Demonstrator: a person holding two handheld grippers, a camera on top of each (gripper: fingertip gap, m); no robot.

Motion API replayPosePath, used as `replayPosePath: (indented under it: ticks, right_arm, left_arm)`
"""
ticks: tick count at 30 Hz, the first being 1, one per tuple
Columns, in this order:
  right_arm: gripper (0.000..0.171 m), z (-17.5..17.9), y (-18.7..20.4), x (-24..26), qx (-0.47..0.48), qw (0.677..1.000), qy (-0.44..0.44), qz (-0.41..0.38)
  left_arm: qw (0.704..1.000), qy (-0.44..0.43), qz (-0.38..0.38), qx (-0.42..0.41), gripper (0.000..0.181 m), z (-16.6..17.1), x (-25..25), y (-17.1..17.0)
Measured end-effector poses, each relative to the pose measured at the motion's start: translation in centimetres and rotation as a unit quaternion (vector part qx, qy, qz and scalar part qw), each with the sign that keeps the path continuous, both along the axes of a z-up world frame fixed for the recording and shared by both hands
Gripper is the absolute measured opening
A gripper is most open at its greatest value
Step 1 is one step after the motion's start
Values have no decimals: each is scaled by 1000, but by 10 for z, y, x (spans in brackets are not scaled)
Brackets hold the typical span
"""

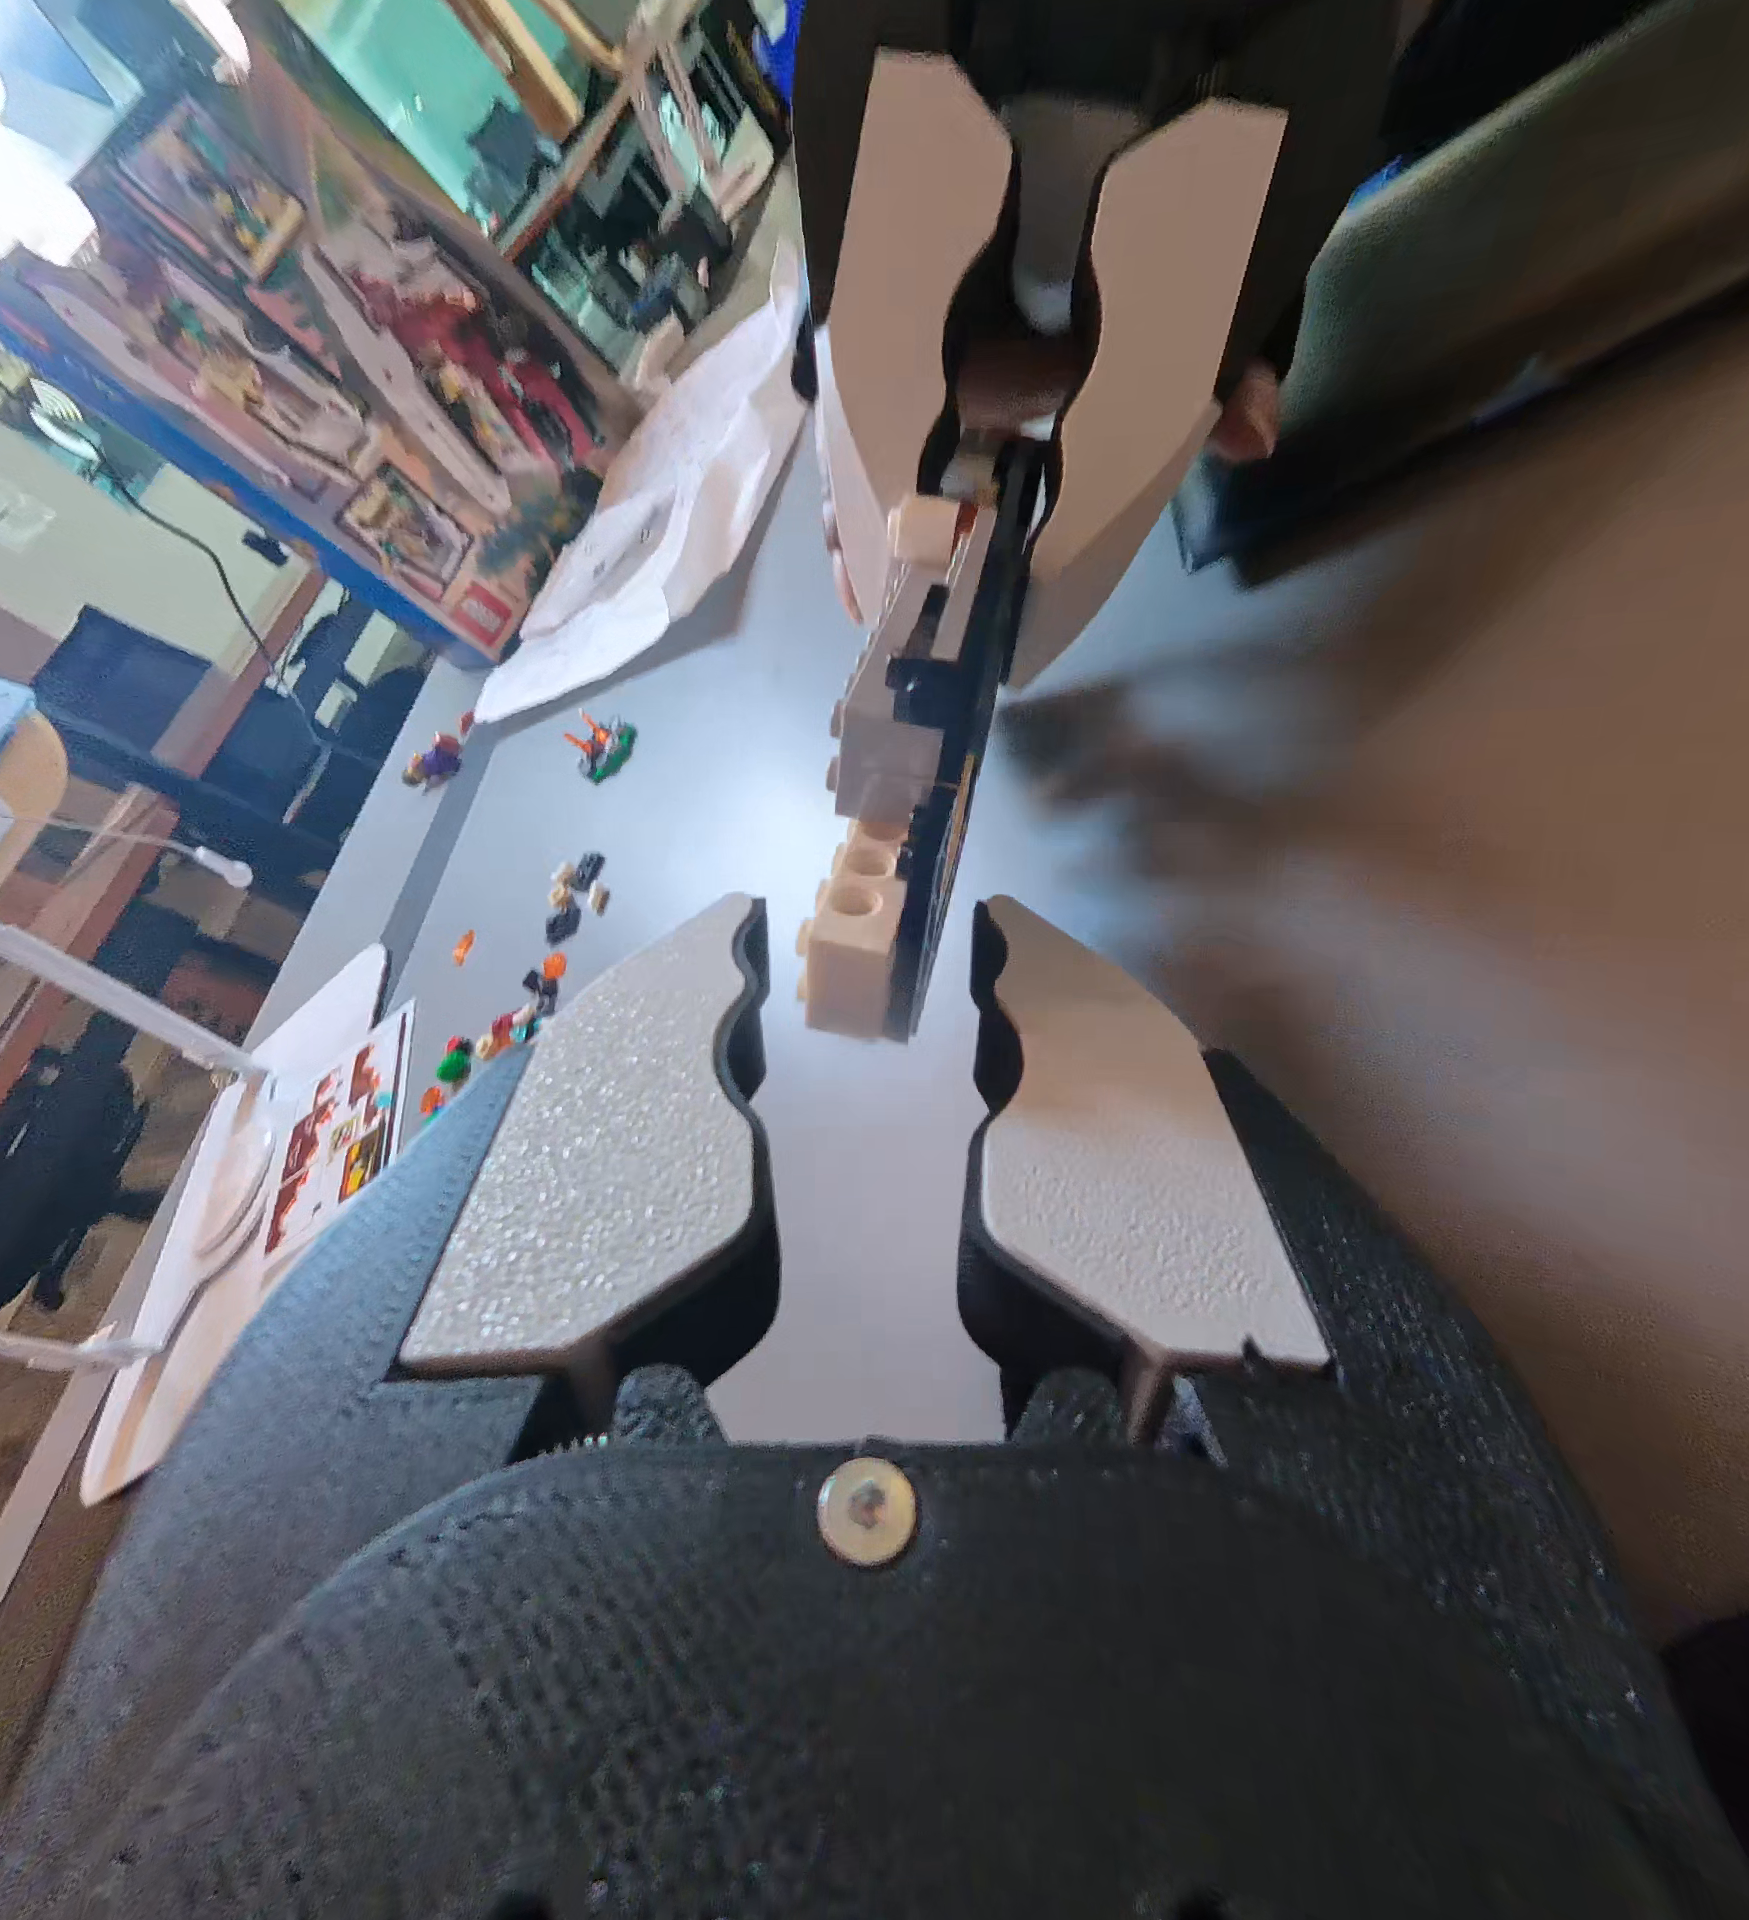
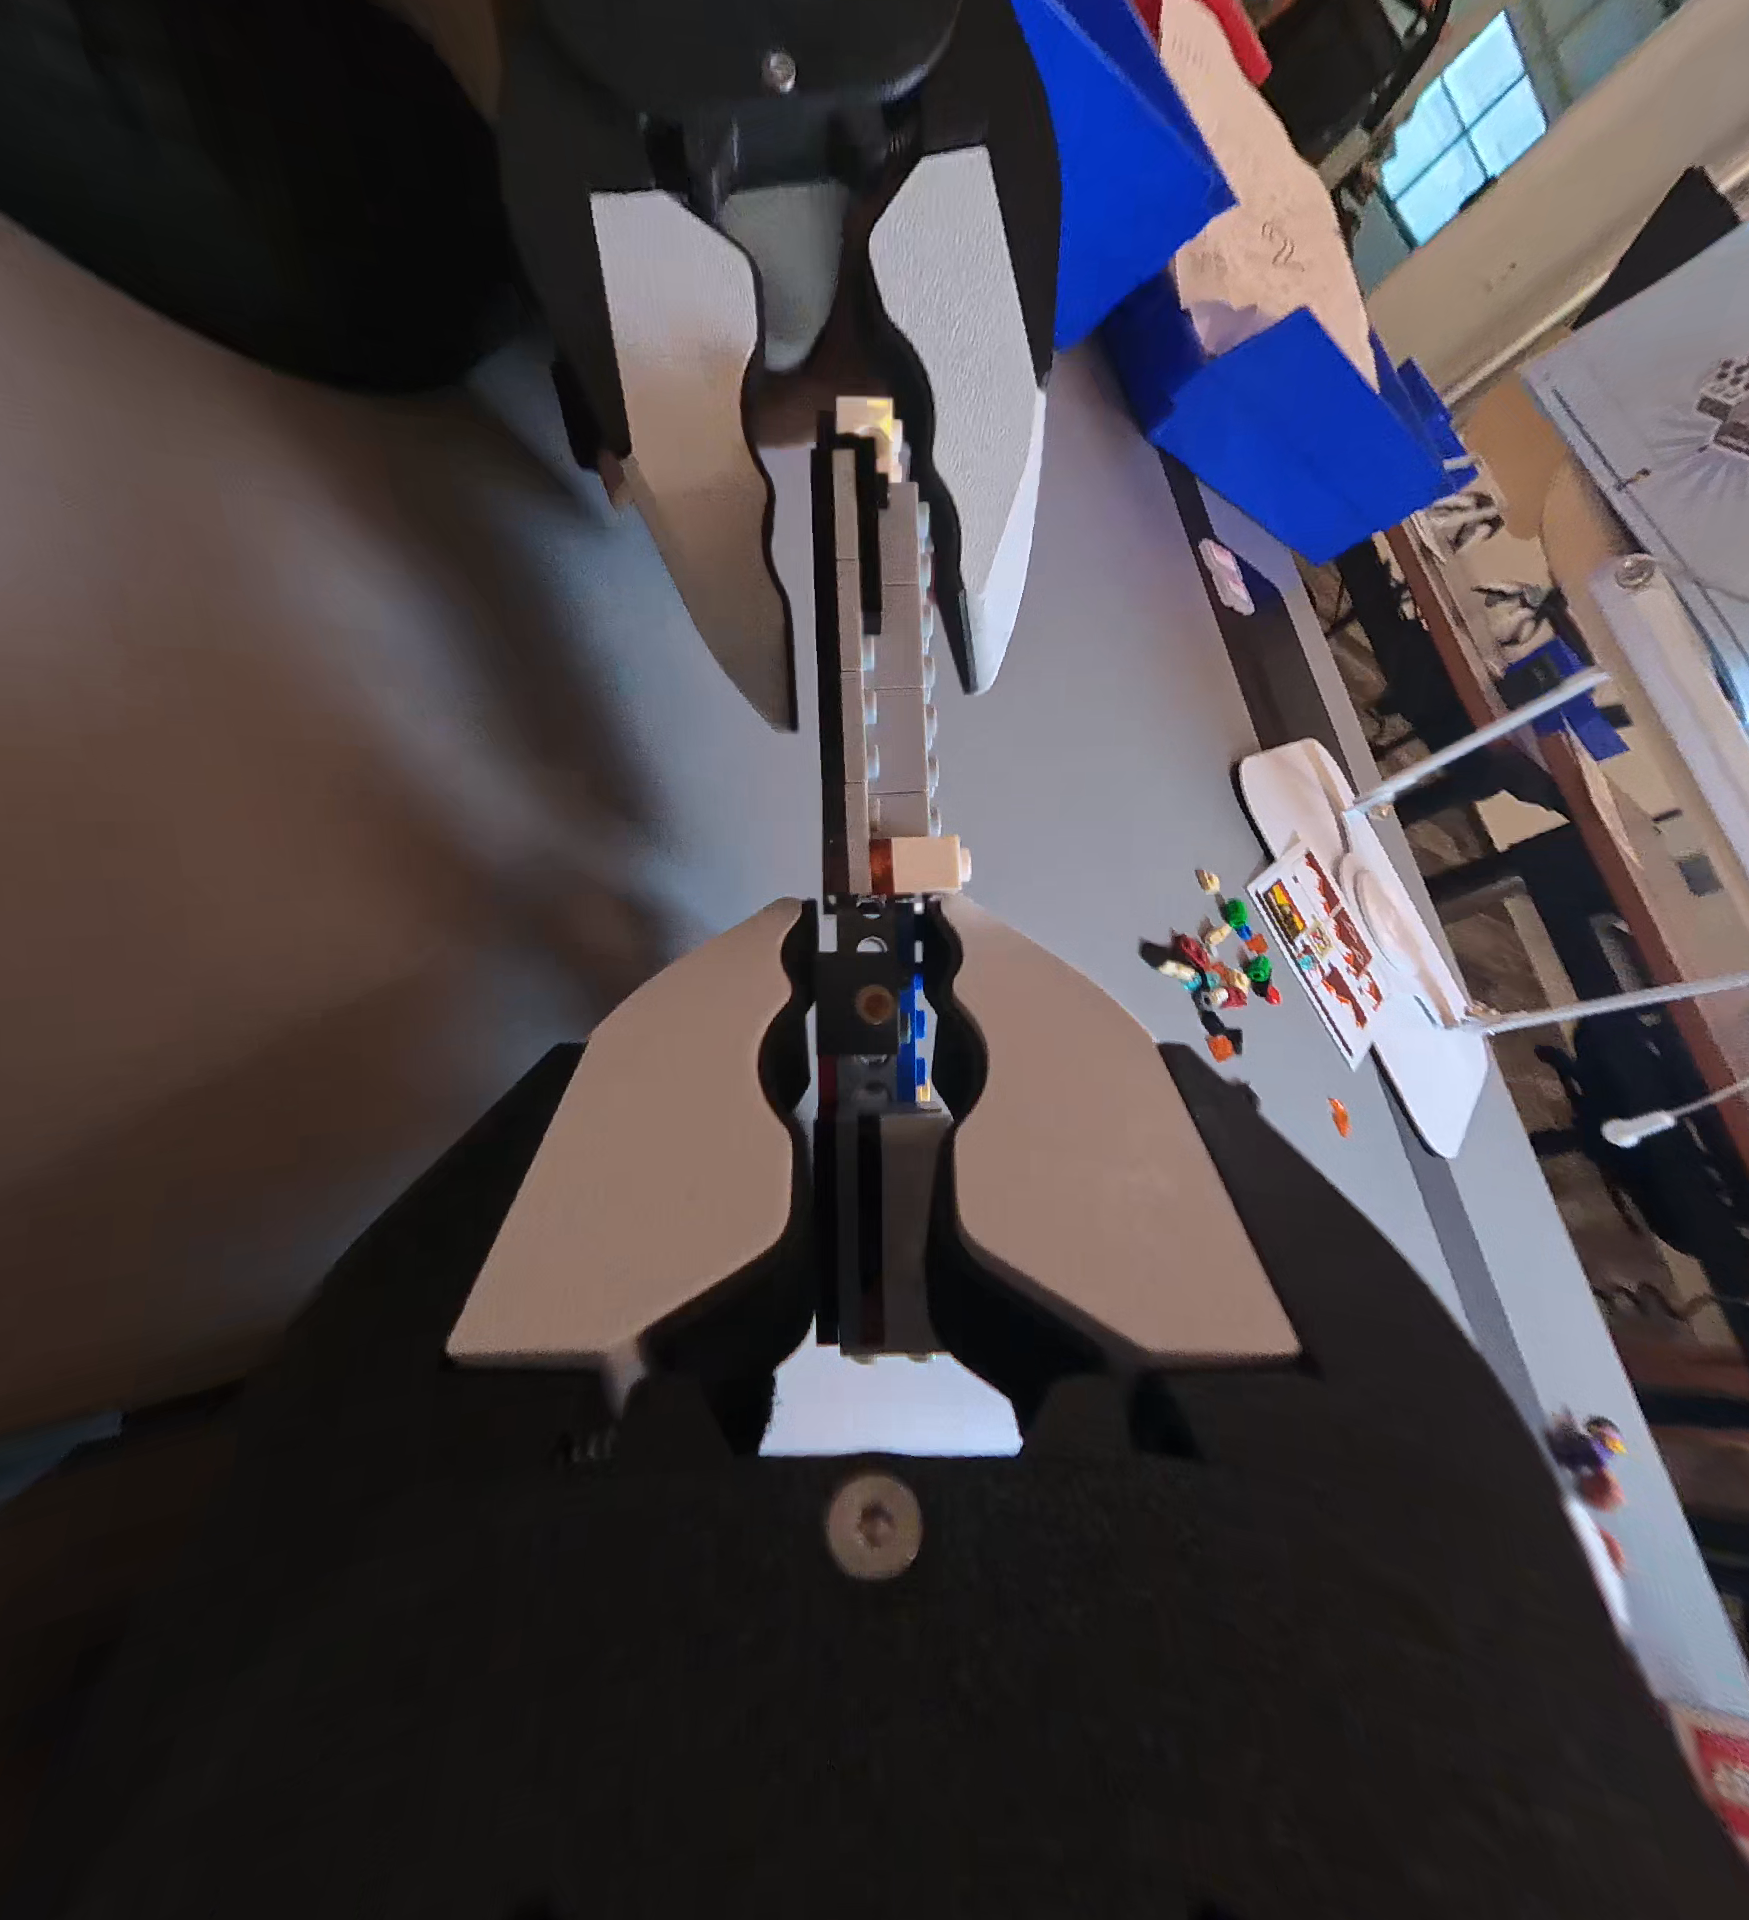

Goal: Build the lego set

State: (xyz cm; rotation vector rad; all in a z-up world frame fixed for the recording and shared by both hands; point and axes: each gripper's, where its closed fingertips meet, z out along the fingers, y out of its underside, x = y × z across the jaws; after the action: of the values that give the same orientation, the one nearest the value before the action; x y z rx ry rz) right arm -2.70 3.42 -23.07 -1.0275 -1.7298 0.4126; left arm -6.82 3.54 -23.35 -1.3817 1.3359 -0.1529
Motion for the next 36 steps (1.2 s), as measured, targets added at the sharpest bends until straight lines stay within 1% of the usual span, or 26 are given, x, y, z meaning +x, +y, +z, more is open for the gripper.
replayPosePath:
  ticks: [2,3,8,11,14,17,19,21,23,25,26,27,31,36]
  right_arm:
    - [19,6,-5,-2,-19,999,20,20]
    - [19,9,-7,-3,-24,999,29,28]
    - [20,17,-7,-4,-8,998,45,48]
    - [26,24,-4,-5,-8,998,50,46]
    - [28,32,-3,-4,5,998,49,48]
    - [40,41,-1,-2,42,998,30,44]
    - [43,49,-4,-2,79,996,10,41]
    - [42,52,-14,-9,108,993,-8,45]
    - [41,46,-21,-19,121,991,-26,41]
    - [35,36,-16,-26,159,986,-47,21]
    - [32,35,-12,-28,168,985,-41,13]
    - [21,38,-10,-30,165,986,-27,3]
    - [20,41,-9,-31,142,990,-8,-14]
    - [20,44,-11,-29,98,995,2,-15]
  left_arm:
    - [999,-24,-26,3,27,9,7,-7]
    - [999,-32,-36,6,24,14,10,-10]
    - [998,-33,-39,38,22,24,10,-16]
    - [997,-27,-35,61,21,27,10,-18]
    - [997,-24,-29,74,20,31,9,-17]
    - [997,-9,-19,78,20,29,6,-14]
    - [997,-4,-12,78,20,29,5,-12]
    - [997,9,-2,80,20,29,5,-10]
    - [997,16,6,82,20,30,7,-9]
    - [996,15,13,85,20,33,8,-9]
    - [996,20,18,85,20,33,7,-9]
    - [996,25,22,85,20,32,7,-9]
    - [996,18,38,82,20,36,5,-9]
    - [997,11,38,64,20,39,7,-11]
